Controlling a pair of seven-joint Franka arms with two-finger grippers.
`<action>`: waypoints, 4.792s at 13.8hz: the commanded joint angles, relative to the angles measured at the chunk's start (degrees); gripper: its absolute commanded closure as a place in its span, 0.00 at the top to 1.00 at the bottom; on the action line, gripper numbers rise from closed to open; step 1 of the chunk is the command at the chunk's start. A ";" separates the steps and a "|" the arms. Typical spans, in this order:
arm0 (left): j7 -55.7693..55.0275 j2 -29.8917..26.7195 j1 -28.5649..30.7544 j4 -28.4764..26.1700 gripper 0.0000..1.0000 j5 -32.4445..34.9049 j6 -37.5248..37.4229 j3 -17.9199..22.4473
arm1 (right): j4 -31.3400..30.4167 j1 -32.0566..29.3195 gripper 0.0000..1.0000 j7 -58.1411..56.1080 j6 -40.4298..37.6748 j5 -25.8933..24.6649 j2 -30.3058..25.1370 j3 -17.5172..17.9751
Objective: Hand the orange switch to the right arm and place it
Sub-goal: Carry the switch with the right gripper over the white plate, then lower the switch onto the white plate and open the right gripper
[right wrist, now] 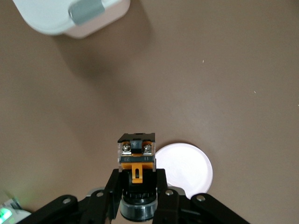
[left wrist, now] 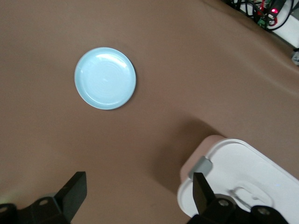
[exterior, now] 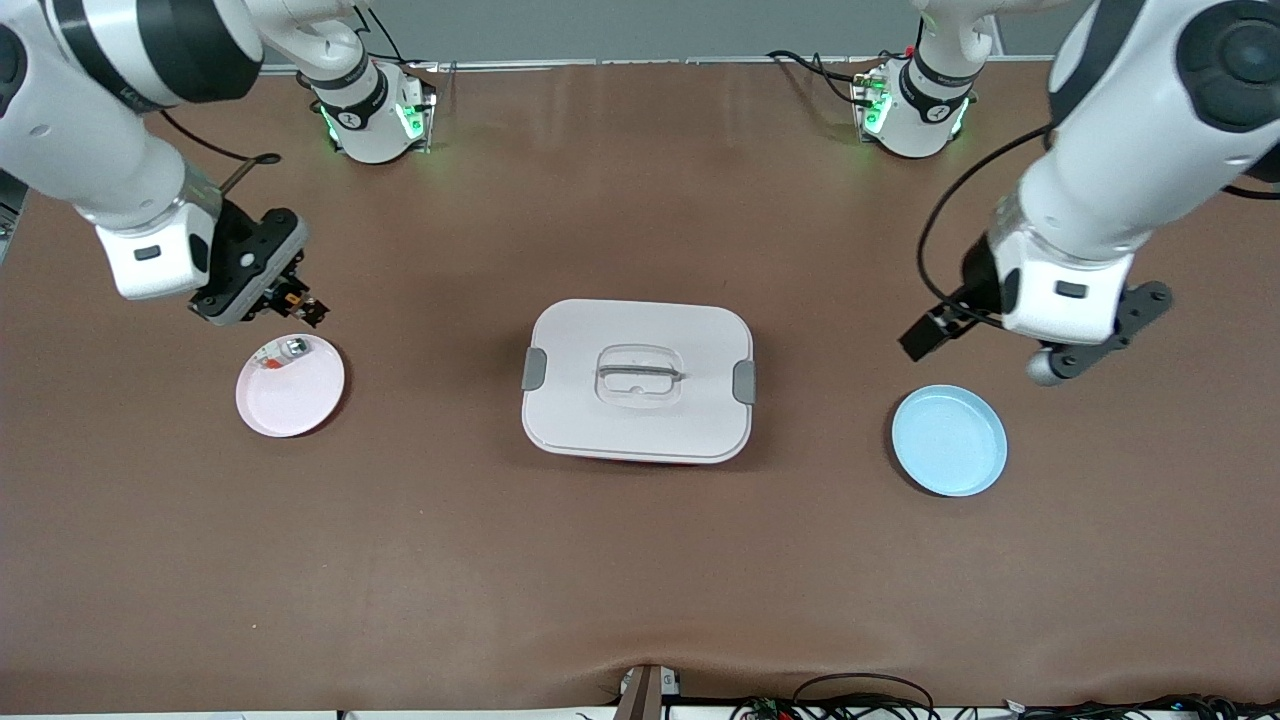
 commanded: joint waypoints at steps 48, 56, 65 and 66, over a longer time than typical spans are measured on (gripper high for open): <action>42.31 -18.75 -2.57 -18.75 1.00 -5.94 7.04 19.22 | -20.48 -18.45 0.00 -37.30 43.34 -3.55 24.74 1.08; 42.75 -19.45 -2.13 -19.28 1.00 -7.52 7.04 19.48 | -19.77 -18.27 1.00 -38.01 45.45 -3.54 24.57 1.17; 46.79 -21.21 -1.69 -18.58 1.00 -7.35 0.37 19.66 | -16.87 -16.16 1.00 -36.69 38.86 -3.54 23.43 1.52; 47.23 -21.82 -1.43 -18.84 1.00 -7.43 0.27 19.66 | -16.87 -15.99 1.00 -34.42 38.25 -3.54 23.17 1.52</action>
